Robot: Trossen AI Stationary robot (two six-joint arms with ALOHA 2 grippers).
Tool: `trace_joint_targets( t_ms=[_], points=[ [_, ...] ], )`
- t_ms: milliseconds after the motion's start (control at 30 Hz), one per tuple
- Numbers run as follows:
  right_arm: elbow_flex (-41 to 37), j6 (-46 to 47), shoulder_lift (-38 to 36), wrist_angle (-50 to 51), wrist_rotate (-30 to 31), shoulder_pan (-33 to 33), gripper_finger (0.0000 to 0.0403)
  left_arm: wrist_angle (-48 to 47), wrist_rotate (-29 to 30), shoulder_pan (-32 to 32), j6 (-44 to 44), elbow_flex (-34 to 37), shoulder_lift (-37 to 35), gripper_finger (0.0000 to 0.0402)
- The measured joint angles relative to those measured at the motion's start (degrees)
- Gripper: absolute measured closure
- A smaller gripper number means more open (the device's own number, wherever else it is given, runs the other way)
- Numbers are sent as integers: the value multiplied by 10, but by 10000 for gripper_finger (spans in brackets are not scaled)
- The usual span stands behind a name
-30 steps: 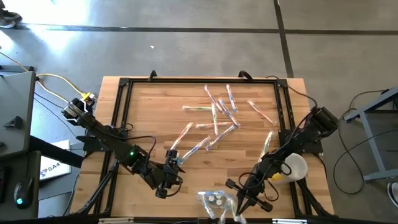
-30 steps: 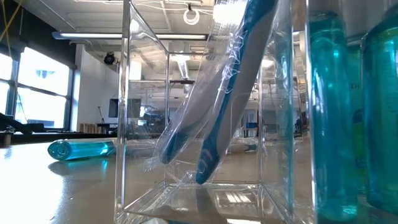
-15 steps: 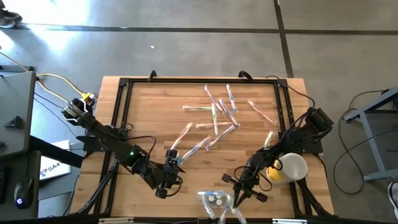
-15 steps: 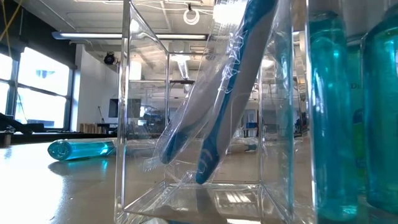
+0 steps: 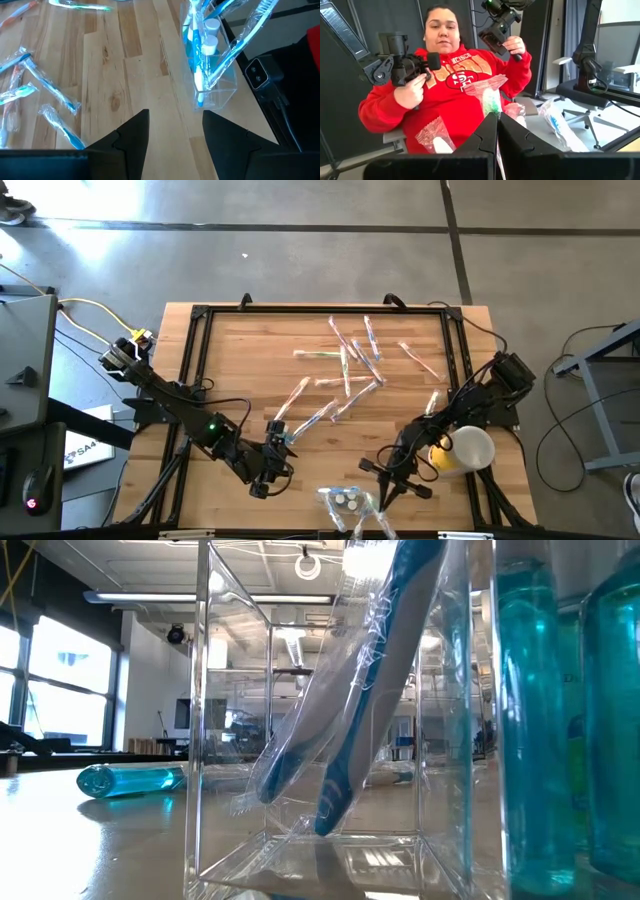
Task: Pick & Place toothbrushing station
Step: Put the green toothbrush into the transparent organizer
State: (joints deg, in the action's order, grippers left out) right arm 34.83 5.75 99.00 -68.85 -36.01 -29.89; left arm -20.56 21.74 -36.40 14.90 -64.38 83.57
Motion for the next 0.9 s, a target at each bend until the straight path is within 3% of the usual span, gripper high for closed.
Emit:
trace_joint_targets(
  t_ms=[167, 467, 667, 900],
  points=[
    [0, 0, 24, -23, -1, 0, 401, -1, 0, 0, 0, 0, 0, 224],
    [0, 66, 107, -160, -44, 21, 401, -2, 0, 0, 0, -1, 0, 224],
    [0, 80, 108, -165, -48, 27, 401, -5, 0, 0, 1, -1, 0, 224],
    [0, 118, 89, -157, -13, 23, 389, -6, -1, 0, 6, -1, 0, 224]
  ],
)
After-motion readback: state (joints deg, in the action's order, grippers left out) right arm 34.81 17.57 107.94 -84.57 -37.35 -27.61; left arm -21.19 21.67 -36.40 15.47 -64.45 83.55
